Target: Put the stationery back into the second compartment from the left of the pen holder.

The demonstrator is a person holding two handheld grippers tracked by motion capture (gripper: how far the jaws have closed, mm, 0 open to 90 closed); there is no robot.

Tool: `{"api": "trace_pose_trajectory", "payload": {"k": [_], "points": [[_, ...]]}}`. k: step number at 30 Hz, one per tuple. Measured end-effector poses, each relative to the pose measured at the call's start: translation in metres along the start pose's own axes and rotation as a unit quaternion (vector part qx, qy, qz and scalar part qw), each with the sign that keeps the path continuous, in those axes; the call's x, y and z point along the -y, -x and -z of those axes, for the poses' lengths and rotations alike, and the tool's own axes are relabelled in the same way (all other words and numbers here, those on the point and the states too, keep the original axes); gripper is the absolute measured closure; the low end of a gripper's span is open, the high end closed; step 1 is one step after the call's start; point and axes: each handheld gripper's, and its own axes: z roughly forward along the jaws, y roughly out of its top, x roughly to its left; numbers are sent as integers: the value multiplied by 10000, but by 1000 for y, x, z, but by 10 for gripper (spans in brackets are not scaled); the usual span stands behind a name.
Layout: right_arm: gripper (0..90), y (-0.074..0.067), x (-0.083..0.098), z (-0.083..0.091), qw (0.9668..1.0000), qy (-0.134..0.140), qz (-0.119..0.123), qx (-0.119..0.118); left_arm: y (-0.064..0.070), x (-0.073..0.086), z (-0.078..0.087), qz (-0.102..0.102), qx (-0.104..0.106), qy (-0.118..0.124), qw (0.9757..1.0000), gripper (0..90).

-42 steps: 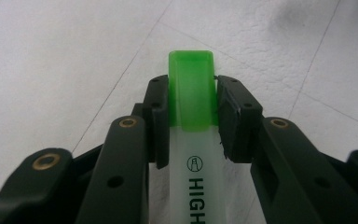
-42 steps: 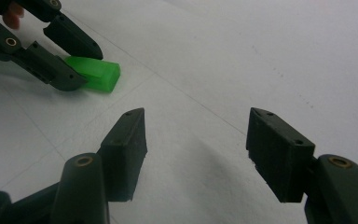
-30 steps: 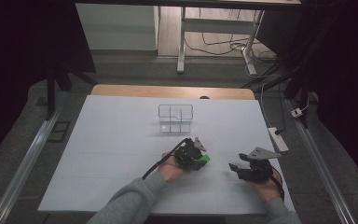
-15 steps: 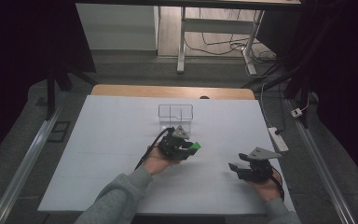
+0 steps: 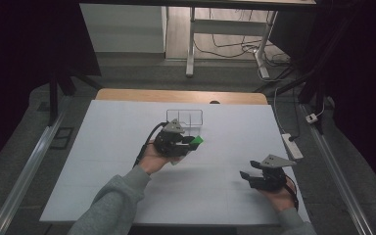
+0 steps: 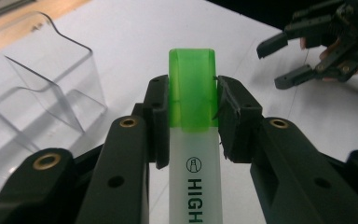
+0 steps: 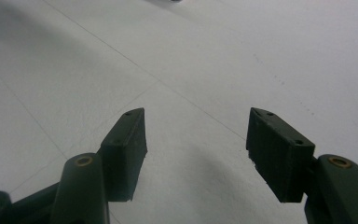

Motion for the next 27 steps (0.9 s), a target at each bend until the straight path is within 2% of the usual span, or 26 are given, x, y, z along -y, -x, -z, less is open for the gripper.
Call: {"api": "trace_pose_trajectory", "payload": {"k": [8,17,20,27], "points": [[377,-1,0,0,10000,-28,9,-14,-17,-10,11,31,39,249,9997,662],[377,-1,0,-1,10000,-48,9,-20,-43,-35,23,116,40,592,9982,662],[377,-1,0,-1,10000,-42,12,-18,-51,-44,23,73,23,693,9976,662],[377,-1,0,-1,10000,-25,9,-31,-66,-62,12,-24,-73,716,9974,661]]}}
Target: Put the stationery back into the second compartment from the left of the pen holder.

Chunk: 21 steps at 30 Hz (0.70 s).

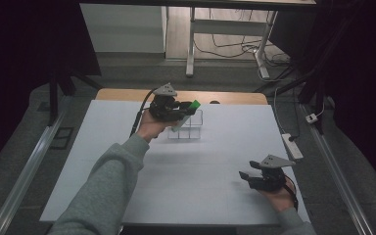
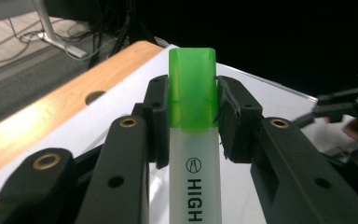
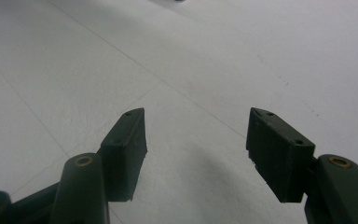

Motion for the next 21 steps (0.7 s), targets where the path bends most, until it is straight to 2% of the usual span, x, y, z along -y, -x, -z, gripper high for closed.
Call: {"api": "trace_pose_trajectory", "payload": {"k": [8,21], "points": [[377,1,0,0,10000,2,-1,-4,-14,-12,-17,-80,-82,120,9999,661],[377,0,0,0,10000,-15,-13,16,-35,-22,-31,71,-192,263,9994,660]]}}
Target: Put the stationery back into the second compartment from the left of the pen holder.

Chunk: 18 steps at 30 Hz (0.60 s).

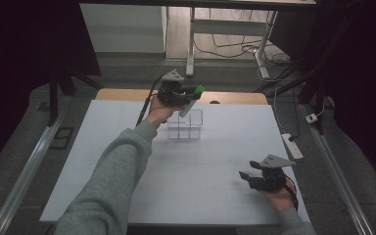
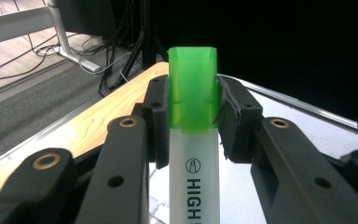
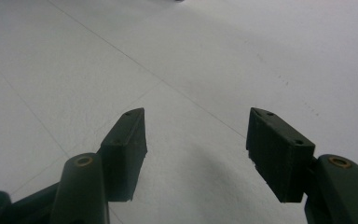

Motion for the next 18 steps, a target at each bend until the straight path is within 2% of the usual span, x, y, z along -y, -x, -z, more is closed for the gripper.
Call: {"api": "trace_pose_trajectory", "payload": {"k": [6,12,18], "points": [[377,0,0,0,10000,-1,-2,-22,-6,2,-7,12,-96,-5,10000,660],[377,-1,0,0,10000,-15,3,-28,-14,10,-12,138,-78,-39,9999,660],[377,0,1,-1,10000,-39,17,-28,-17,18,-17,146,-87,-156,9997,659]]}}
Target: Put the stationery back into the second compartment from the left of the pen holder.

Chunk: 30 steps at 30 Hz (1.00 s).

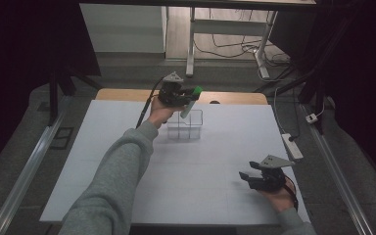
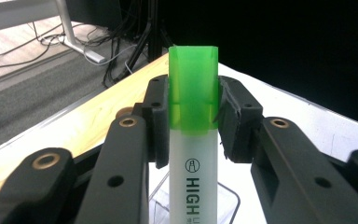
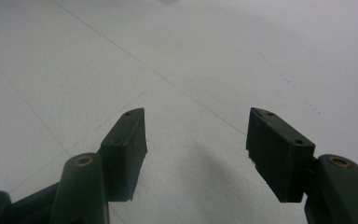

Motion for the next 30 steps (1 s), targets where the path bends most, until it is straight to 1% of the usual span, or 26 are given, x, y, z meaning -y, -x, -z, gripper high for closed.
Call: {"api": "trace_pose_trajectory", "payload": {"k": [7,11,13,14,16,17,19,23,26,30], "points": [[377,0,1,-1,10000,-24,18,-19,-3,10,-3,40,-2,-72,10000,657],[376,0,1,-1,10000,-29,12,-27,-5,13,-3,44,-34,-151,9999,657],[374,0,1,-1,10000,-29,11,-46,-5,14,-2,25,-88,-201,9998,649],[373,0,1,-1,10000,-24,9,-51,-5,15,-1,16,-88,-213,9997,615],[373,0,1,-1,10000,-7,11,-47,-5,15,1,-21,-134,-293,9995,467],[373,0,1,-1,10000,-13,10,-60,-5,15,3,-62,-143,-307,9994,445],[373,0,1,-1,10000,-5,8,-53,-5,15,7,-49,-84,-325,9994,392],[373,0,0,0,10000,-5,4,-34,-4,18,15,-47,-88,-429,9990,343],[373,0,0,0,10000,13,-4,-29,-1,22,23,-51,-92,-457,9989,330],[371,1,0,1,9999,74,-4,-78,4,30,39,-127,-151,-522,9984,327]]}}
